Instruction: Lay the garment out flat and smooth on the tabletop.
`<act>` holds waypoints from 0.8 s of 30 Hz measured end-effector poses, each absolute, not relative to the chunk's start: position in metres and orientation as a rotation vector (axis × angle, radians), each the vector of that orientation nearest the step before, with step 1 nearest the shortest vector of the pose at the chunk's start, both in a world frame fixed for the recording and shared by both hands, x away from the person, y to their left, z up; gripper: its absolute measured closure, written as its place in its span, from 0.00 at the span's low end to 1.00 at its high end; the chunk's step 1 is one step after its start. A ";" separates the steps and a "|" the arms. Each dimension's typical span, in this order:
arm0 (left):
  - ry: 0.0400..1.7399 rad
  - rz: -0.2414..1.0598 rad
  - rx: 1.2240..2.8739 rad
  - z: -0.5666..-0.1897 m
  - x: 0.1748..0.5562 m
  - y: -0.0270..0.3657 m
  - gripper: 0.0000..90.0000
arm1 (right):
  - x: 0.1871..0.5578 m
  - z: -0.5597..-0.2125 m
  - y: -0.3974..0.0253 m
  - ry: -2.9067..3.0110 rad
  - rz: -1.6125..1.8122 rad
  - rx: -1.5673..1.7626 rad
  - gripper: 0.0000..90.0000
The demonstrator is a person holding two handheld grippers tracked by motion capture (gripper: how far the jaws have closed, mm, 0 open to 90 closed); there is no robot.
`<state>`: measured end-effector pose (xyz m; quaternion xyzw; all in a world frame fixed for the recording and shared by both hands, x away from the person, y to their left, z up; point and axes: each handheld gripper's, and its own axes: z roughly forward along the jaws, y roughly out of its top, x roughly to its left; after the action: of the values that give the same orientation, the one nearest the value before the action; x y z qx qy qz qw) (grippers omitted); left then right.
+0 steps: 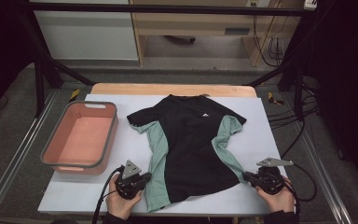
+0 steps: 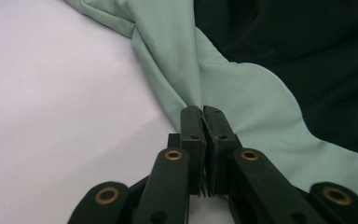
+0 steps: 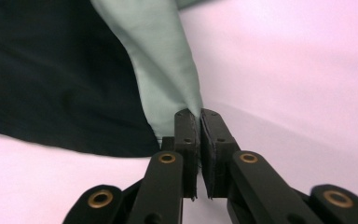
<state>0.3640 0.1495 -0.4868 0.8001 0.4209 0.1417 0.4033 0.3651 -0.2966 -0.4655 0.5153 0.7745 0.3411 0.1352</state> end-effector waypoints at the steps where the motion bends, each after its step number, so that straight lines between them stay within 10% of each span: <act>1: 1.064 0.354 2.018 -0.487 0.364 0.150 0.96 | 0.367 -0.469 -0.297 2.229 0.987 1.494 0.89; 8: 1.107 0.265 1.949 -0.484 0.350 0.154 0.67 | 0.363 -0.458 -0.283 2.191 1.124 1.303 0.70; 15: 1.104 0.266 1.939 -0.488 0.327 0.150 0.61 | 0.368 -0.463 -0.259 2.241 1.120 1.199 0.50; 20: 1.112 0.253 1.949 -0.488 0.323 0.147 0.75 | 0.373 -0.471 -0.278 2.155 1.071 1.273 0.49; 24: 1.095 0.294 1.991 -0.486 0.321 0.142 0.94 | 0.378 -0.478 -0.280 2.198 1.121 1.270 0.68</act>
<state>0.3211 0.1415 -0.4864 0.7916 0.4355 0.1170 0.4124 0.3782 -0.2795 -0.4780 0.4499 0.7788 0.3973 0.1823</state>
